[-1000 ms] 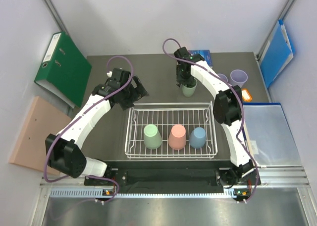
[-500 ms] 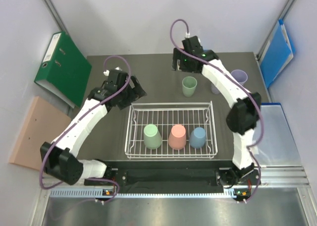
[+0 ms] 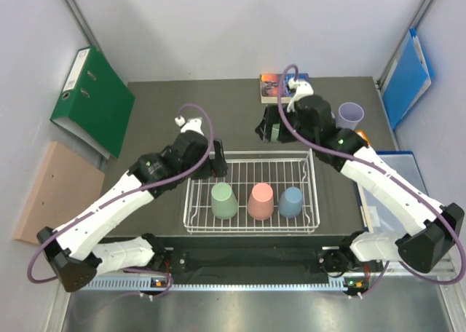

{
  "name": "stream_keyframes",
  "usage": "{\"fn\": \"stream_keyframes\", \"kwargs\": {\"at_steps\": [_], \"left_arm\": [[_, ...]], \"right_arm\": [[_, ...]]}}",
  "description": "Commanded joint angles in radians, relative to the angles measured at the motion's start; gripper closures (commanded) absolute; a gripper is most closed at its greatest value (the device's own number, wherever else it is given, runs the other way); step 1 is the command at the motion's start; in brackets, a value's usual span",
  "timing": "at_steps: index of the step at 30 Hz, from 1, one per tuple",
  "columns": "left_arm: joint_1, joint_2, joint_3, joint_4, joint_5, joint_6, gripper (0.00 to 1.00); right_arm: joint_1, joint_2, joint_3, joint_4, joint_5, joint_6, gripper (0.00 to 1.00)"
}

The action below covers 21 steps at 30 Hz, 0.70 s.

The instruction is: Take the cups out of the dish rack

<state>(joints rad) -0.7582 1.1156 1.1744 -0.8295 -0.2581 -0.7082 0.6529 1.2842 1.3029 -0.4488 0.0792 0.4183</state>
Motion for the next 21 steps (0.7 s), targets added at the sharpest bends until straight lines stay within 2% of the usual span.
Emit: {"fn": "stream_keyframes", "kwargs": {"at_steps": [1,5,14,21], "left_arm": [[-0.07,-0.083,-0.051,-0.056,-0.053,-0.034,0.01],[-0.113,-0.1,-0.082,-0.069,-0.029,-0.071,0.01],[-0.312,-0.05,-0.111,-0.077,-0.11,-0.184,0.01],[-0.336,0.013,-0.139,-0.057,-0.148,-0.22,0.01]], "right_arm": [[0.063,-0.054,-0.074,0.091,0.008,-0.001,0.0],[0.1,-0.049,-0.062,0.081,0.027,0.017,0.0],[0.163,-0.075,-0.051,0.061,0.07,0.036,0.0],[0.182,-0.121,-0.063,0.033,0.093,0.04,0.0]]}}
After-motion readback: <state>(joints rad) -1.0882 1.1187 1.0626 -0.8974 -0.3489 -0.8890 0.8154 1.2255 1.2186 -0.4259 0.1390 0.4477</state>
